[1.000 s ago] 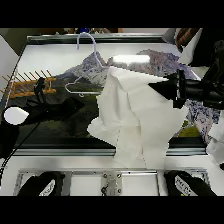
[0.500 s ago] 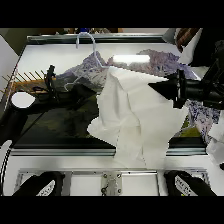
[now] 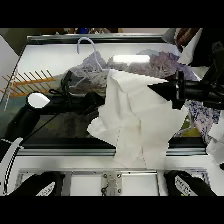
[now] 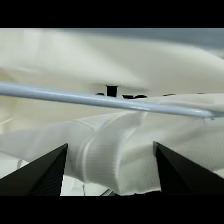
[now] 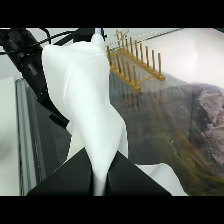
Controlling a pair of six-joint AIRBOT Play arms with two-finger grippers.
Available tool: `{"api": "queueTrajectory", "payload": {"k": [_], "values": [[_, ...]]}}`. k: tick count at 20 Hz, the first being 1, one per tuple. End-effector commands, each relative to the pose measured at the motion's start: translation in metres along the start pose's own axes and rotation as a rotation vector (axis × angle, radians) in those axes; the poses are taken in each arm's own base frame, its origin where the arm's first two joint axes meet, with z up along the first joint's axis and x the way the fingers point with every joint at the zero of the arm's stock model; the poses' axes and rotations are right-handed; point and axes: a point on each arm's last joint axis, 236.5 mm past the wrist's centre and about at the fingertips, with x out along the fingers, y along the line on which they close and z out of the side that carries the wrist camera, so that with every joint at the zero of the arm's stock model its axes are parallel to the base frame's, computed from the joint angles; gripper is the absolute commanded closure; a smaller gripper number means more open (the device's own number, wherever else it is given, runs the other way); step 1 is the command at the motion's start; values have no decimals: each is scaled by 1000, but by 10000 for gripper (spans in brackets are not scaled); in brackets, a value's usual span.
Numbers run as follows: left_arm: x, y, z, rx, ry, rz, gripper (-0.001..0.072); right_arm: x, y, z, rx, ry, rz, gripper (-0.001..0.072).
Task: Fold the clothes and pants, and hang the long-sleeved shirts on hangers.
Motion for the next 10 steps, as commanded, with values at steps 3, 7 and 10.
{"api": "queueTrajectory", "payload": {"k": [3,7,10], "values": [[13,8,-43,98,137,78,131,0,0,-2,0,7,0,685],[23,0,-62,139,176,81,131,0,0,-2,0,7,-1,685],[25,-3,-53,143,133,75,131,0,0,-2,0,7,-1,684]]}}
